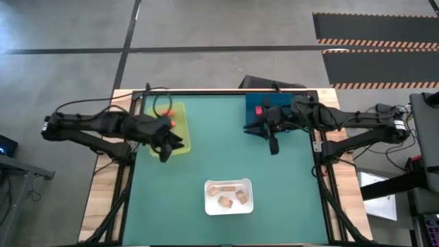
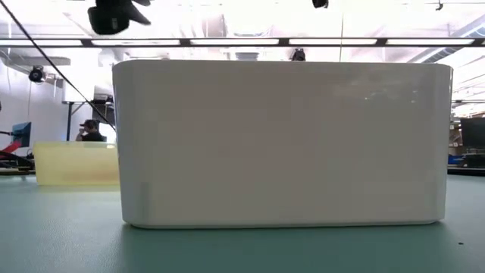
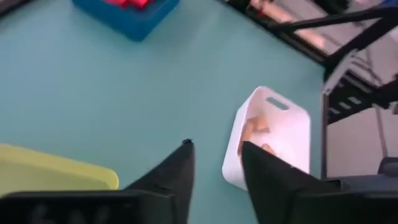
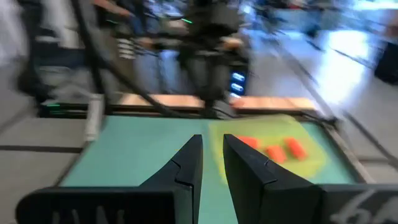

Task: Sort & place blocks by color
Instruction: Return to Home Position

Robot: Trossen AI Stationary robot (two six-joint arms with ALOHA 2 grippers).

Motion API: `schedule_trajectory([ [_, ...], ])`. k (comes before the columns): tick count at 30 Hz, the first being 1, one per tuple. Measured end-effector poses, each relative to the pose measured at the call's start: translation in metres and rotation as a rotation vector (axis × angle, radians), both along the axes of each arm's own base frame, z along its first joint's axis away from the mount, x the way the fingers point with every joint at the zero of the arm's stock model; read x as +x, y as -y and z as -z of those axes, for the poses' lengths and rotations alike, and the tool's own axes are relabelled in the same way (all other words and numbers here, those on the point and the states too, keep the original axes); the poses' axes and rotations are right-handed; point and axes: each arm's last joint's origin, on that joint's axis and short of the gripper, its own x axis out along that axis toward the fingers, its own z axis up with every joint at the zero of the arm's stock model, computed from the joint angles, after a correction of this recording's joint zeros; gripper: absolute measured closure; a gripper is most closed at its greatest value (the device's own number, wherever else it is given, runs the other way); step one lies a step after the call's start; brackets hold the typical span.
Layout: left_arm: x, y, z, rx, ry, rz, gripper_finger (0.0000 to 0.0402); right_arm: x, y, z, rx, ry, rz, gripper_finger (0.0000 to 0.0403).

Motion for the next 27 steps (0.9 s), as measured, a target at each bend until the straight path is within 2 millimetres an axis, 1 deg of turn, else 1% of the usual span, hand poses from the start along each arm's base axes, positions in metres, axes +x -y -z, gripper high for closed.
schedule_trajectory([
  [2, -0.011, -0.001, -0.004, 0.030, 0.041, 0.032, 0.0315, -0.004, -0.002, 0.010, 0.011, 0.044, -0.057, 0.0349],
  [5, -0.028, -0.002, -0.004, 0.095, 0.094, 0.082, 0.0376, -0.010, -0.003, 0.026, 0.052, 0.085, -0.054, 0.0359],
  [7, -0.040, -0.004, -0.001, 0.130, 0.121, 0.106, 0.0393, -0.016, -0.002, 0.037, 0.065, 0.096, -0.034, 0.0372],
  [9, -0.051, -0.004, 0.002, 0.161, 0.152, 0.140, 0.0394, -0.022, -0.002, 0.047, 0.089, 0.117, -0.010, 0.0387],
  [11, -0.061, -0.004, 0.011, 0.185, 0.163, 0.186, 0.0397, -0.029, -0.002, 0.054, 0.116, 0.141, 0.008, 0.0392],
  [14, -0.068, -0.004, 0.026, 0.225, 0.191, 0.230, 0.0400, -0.040, -0.001, 0.062, 0.136, 0.152, 0.064, 0.0393],
  [15, -0.069, -0.005, 0.032, 0.254, 0.206, 0.244, 0.0400, -0.043, -0.001, 0.065, 0.124, 0.147, 0.105, 0.0393],
  [18, -0.077, -0.007, 0.042, 0.386, 0.299, 0.252, 0.0401, -0.054, 0.004, 0.073, -0.005, 0.111, 0.262, 0.0394],
  [21, -0.084, -0.010, 0.052, 0.538, 0.324, 0.223, 0.0401, -0.063, 0.004, 0.075, 0.038, 0.074, 0.320, 0.0394],
  [27, -0.100, -0.011, 0.068, 0.549, 0.379, 0.233, 0.0401, -0.074, 0.004, 0.073, -0.097, 0.091, 0.308, 0.0394],
])
